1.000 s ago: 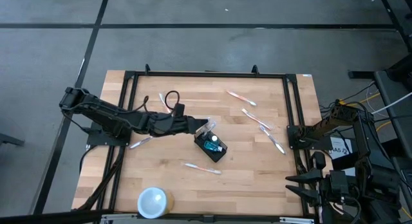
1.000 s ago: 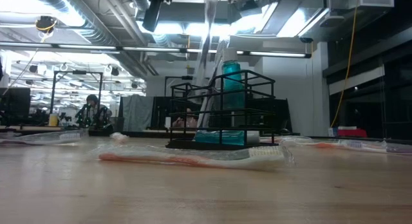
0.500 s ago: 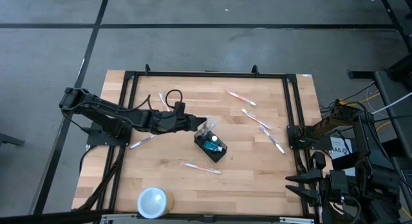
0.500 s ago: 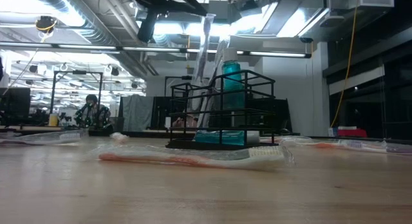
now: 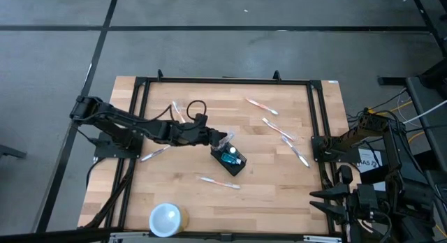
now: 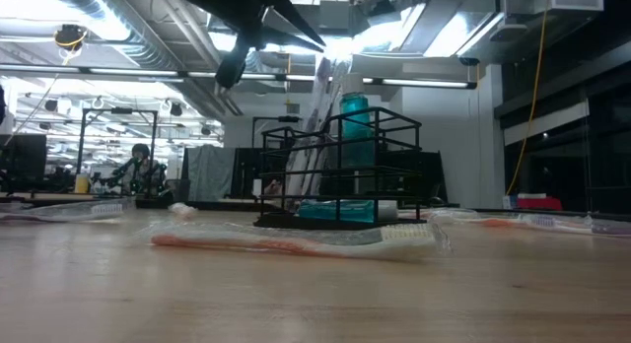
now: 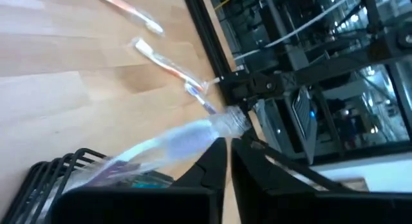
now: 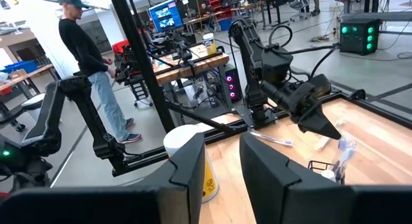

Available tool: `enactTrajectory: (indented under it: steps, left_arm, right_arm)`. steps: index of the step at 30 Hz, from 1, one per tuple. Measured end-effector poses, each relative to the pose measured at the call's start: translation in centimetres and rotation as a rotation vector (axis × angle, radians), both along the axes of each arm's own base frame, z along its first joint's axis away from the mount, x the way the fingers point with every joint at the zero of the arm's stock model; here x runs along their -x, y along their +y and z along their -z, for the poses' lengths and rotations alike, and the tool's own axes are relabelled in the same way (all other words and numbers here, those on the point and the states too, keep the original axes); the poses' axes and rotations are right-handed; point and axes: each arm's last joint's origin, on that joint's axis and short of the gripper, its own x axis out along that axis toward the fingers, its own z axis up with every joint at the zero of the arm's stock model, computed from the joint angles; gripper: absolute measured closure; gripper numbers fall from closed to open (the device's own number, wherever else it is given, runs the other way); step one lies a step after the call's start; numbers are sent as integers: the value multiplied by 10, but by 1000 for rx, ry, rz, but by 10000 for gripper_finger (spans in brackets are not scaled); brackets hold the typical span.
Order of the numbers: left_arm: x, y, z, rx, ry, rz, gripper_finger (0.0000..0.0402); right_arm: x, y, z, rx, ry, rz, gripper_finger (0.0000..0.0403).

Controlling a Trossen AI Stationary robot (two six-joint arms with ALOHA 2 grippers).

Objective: Pick & Place toothbrushing station
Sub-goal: Put the violet toothbrush into the wire organizer

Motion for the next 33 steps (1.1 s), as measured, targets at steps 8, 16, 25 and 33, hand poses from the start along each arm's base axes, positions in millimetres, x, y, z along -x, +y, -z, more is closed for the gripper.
enactTrajectory:
  steps: [8, 16, 25, 33]
  left_arm:
    - [2, 1, 1, -28, 39, 20, 269]
    - [42, 12, -4, -162, 306, -64, 206]
    - [123, 21, -12, -147, 709, -35, 236]
    - [127, 8, 17, -195, 1132, 417, 246]
  right_arm:
    - [0, 1, 1, 6, 2, -2, 303]
    - [0, 1, 1, -1, 12, -13, 303]
    - [0, 1, 1, 10, 19, -19, 303]
    - [0, 1, 1, 40, 24, -21, 303]
